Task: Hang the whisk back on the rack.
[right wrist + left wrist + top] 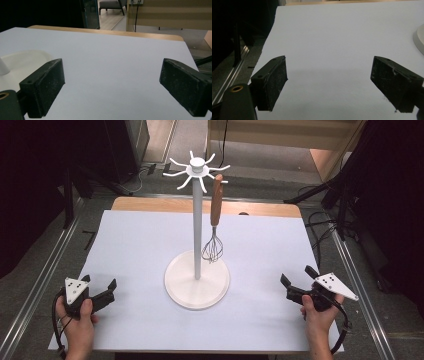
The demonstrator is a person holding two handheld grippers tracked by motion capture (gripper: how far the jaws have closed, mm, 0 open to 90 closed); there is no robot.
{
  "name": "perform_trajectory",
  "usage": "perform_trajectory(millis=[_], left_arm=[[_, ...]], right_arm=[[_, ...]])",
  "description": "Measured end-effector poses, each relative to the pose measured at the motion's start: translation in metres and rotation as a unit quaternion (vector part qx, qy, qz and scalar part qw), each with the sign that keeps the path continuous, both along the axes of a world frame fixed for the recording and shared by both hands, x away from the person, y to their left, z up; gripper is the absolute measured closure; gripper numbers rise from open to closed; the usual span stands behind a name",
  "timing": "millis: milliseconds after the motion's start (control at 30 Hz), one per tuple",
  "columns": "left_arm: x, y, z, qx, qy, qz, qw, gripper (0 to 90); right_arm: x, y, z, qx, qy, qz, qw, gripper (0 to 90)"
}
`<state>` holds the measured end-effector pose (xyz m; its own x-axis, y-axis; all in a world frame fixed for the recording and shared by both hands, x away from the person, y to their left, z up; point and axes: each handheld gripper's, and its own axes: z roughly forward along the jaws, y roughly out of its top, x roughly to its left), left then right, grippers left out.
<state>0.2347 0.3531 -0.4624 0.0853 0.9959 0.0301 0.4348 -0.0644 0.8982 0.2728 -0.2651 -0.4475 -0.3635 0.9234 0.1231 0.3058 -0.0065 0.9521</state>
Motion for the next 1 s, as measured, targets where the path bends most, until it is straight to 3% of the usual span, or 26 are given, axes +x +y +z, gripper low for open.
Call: perform_trajectory(millis=[400, 767, 1000], left_arm=[[0.0, 0.0, 0.0, 0.0, 0.0, 0.0, 1.0, 14.8], [0.0, 0.0, 0.0, -0.003, -0.001, 0.0, 1.0, 14.8], [0.0, 0.0, 0.0, -0.003, -0.001, 0.0, 1.0, 14.8]], right_arm=[[-0.013, -0.024, -0.018, 0.0, 0.022, -0.016, 0.9996, 4.4], [-0.028, -0.044, -0.026, -0.018, 0.038, -0.032, 0.9986, 0.0], [-0.039, -0.062, -0.028, -0.01, 0.047, -0.052, 0.9975, 0.0]])
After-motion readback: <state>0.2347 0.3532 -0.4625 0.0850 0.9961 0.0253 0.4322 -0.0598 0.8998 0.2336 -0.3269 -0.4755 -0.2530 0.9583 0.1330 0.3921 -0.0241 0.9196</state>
